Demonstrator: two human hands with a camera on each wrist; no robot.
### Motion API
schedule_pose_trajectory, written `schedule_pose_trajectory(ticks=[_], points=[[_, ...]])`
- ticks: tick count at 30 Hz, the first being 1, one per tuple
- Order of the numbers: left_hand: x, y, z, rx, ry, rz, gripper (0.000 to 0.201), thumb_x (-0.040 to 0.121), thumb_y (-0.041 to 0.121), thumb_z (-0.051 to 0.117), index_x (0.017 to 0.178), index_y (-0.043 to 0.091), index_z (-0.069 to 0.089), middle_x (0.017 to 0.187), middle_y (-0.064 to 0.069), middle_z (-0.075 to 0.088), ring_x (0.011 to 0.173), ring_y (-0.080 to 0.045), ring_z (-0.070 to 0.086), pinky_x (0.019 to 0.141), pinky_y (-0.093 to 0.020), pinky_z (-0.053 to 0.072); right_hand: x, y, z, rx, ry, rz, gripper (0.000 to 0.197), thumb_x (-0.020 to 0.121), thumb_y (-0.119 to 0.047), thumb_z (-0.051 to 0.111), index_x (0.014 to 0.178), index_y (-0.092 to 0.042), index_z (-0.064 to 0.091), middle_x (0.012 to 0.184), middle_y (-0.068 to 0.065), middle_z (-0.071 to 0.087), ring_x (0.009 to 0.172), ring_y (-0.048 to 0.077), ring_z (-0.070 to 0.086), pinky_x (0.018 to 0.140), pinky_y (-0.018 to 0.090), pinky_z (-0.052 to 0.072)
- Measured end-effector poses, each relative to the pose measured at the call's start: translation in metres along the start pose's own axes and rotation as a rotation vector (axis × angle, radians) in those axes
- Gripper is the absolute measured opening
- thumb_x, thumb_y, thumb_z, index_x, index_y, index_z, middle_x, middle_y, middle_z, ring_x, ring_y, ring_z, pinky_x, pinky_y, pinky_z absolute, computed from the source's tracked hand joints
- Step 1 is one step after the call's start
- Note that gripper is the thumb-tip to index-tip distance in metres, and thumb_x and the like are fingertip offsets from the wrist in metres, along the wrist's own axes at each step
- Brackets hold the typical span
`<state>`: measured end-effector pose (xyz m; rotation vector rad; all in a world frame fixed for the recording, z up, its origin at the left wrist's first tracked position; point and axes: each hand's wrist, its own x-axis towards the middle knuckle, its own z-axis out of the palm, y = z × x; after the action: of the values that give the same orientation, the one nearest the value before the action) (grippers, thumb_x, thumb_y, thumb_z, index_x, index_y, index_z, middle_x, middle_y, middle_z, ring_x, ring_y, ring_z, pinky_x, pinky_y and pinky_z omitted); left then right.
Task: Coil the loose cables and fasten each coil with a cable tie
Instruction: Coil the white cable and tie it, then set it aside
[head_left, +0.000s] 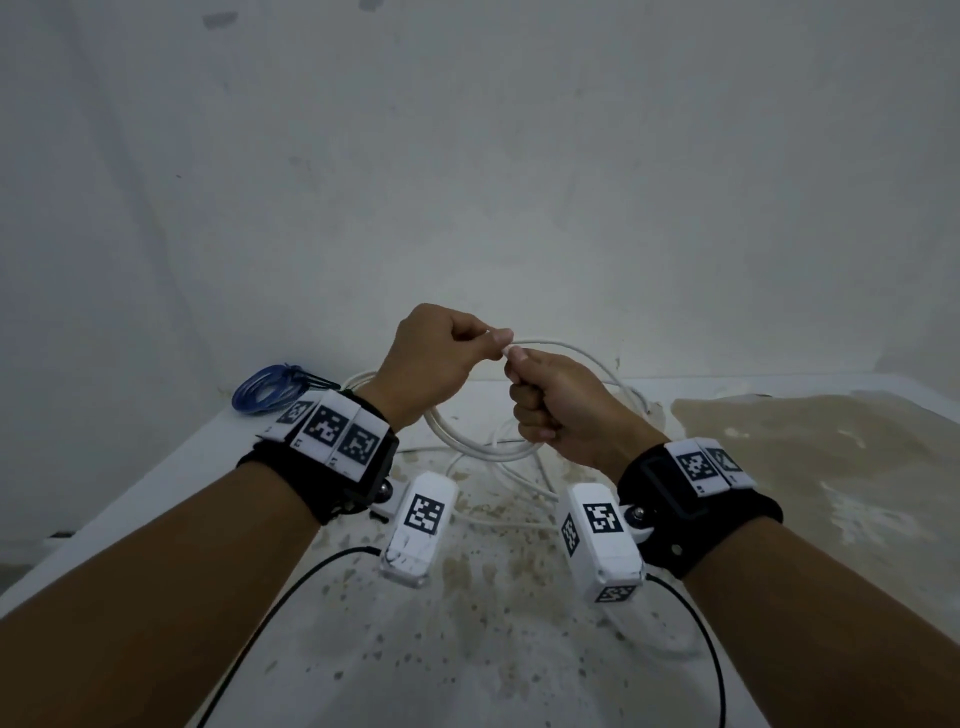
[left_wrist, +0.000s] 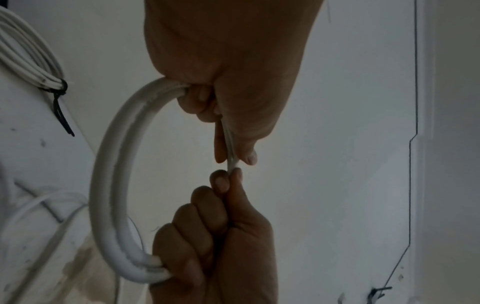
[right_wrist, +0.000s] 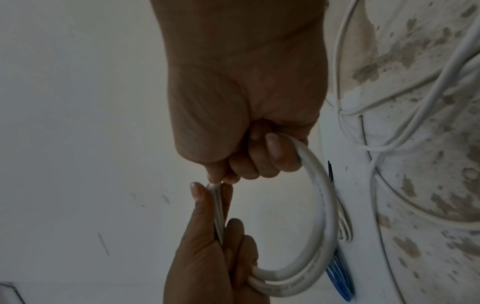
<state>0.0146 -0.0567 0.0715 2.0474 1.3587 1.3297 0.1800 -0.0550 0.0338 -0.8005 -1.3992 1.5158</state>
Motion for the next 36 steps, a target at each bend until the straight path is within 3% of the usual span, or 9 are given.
schedule_pose_trajectory(ticks=[4,9,13,16,24,28,31,34,36], points=[[0.003,0.002,-0.001,0.037,0.067,0.004,0.023,0.087,0.038,0.071,0.080,0.018,0.079,0.074,0.002,0.075,0.077,-0.018,0.070,0.070,-0.033,0.055,-0.004,-0.009,0.005,-0.139,0.101,-0.025,0.043,0.105,-0.039,0.043,0.075,-0.012,0.056,0.055,-0.001,0.036,0.043,0.014,0.033,0.043,0.025,0.034],[0.009,0.009,-0.017,0.067,0.107,0.063,0.021,0.087,0.036,0.073,0.077,0.019,0.080,0.069,0.001,0.073,0.068,-0.013,0.065,0.071,-0.034,0.051,0.005,-0.033,-0.017,-0.839,0.714,-0.466,0.026,0.098,-0.035,0.054,0.084,-0.015,0.063,0.086,0.001,0.063,0.084,0.024,0.063,0.076,0.034,0.048],[0.014,0.021,-0.022,0.035,0.105,0.146,0.016,0.086,0.031,0.075,0.083,0.017,0.080,0.074,0.005,0.075,0.078,-0.011,0.071,0.081,-0.034,0.057,0.017,-0.052,-0.016,-0.945,0.280,-0.448,0.024,0.102,-0.025,0.049,0.097,-0.019,0.071,0.096,0.002,0.070,0.090,0.019,0.066,0.083,0.033,0.048],[0.017,0.025,-0.029,0.012,0.134,0.168,0.017,0.087,0.028,0.074,0.084,0.013,0.080,0.078,0.003,0.076,0.081,-0.008,0.071,0.083,-0.031,0.056,0.013,-0.059,-0.016,-0.877,0.184,-0.452,0.027,0.102,-0.023,0.051,0.087,-0.017,0.073,0.071,-0.002,0.072,0.064,0.015,0.070,0.070,0.028,0.054],[0.015,0.022,-0.024,-0.074,0.174,0.131,0.020,0.086,0.032,0.074,0.082,0.014,0.079,0.077,0.004,0.076,0.082,-0.009,0.072,0.089,-0.039,0.056,-0.010,-0.057,0.005,-0.277,-0.028,-0.153,0.040,0.108,-0.024,0.037,0.102,0.005,0.064,0.087,0.025,0.073,0.078,0.040,0.071,0.084,0.049,0.059],[0.012,0.027,-0.022,-0.065,0.189,0.168,0.017,0.088,0.030,0.072,0.084,0.016,0.079,0.076,0.007,0.075,0.076,-0.003,0.071,0.078,-0.026,0.054,-0.008,-0.058,0.010,-0.092,-0.095,-0.069,0.037,0.106,-0.033,0.040,0.091,-0.006,0.060,0.059,0.007,0.049,0.045,0.018,0.042,0.053,0.032,0.049],[0.011,0.026,-0.018,-0.041,0.187,0.152,0.020,0.092,0.032,0.067,0.086,0.018,0.078,0.075,0.005,0.075,0.068,-0.008,0.067,0.072,-0.031,0.052,-0.004,-0.054,0.013,-0.094,-0.022,-0.092,0.035,0.107,-0.033,0.040,0.078,-0.016,0.050,0.055,-0.004,0.029,0.043,0.010,0.021,0.042,0.023,0.026],[0.011,0.023,-0.015,0.018,0.221,-0.026,0.033,0.096,0.042,0.056,0.117,0.019,0.066,0.107,0.003,0.069,0.095,-0.015,0.064,0.091,-0.039,0.051,0.004,-0.050,0.014,-0.027,0.214,-0.184,0.036,0.107,-0.029,0.040,0.075,-0.015,0.049,0.048,-0.006,0.033,0.039,0.009,0.023,0.038,0.021,0.023],[0.002,0.020,-0.014,0.105,0.342,-0.214,0.037,0.097,0.048,0.049,0.114,0.016,0.056,0.113,-0.002,0.061,0.105,-0.023,0.058,0.092,-0.037,0.045,0.010,-0.052,0.008,0.145,0.432,-0.244,0.036,0.107,-0.029,0.039,0.075,-0.015,0.048,0.046,-0.006,0.036,0.036,0.009,0.027,0.037,0.021,0.026]])
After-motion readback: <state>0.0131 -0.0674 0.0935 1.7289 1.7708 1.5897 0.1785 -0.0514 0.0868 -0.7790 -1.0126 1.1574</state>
